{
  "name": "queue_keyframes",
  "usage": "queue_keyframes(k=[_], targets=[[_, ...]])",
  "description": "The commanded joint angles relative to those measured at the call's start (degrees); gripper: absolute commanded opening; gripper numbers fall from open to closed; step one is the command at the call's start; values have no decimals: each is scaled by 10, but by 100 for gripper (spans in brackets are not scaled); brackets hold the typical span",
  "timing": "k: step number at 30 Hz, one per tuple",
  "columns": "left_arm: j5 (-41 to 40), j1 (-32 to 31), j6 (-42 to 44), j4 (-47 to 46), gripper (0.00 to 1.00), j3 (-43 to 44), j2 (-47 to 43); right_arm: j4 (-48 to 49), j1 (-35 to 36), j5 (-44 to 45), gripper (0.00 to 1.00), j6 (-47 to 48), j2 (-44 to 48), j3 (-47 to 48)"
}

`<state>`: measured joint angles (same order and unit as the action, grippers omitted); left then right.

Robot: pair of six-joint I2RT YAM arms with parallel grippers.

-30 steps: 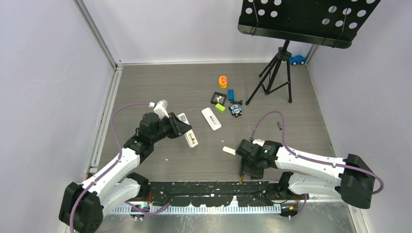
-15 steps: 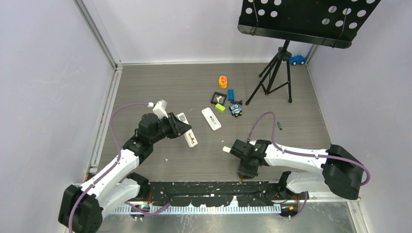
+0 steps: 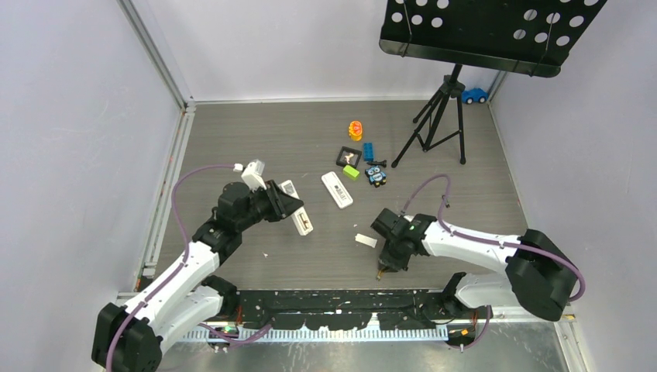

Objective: Load the batteries into the remote control

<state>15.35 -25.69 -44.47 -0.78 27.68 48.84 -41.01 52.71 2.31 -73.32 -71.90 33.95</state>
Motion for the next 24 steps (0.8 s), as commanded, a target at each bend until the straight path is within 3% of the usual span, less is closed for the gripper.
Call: queue_keyframes(k=[1,11,17,24], targets=[[-8,3,16,6,0,29,-19,36,-60,34,0,-10,-5,20],[3,3,-7,-11,0,15,-14,52,-101,185,3,-150,25,-7],[3,3,-10,-21,0,10,-6,132,-158,218,4,-214,23,-40],[4,3,-11,-23,0,9,-3,132,-168,250,29,-312,-1,-37]])
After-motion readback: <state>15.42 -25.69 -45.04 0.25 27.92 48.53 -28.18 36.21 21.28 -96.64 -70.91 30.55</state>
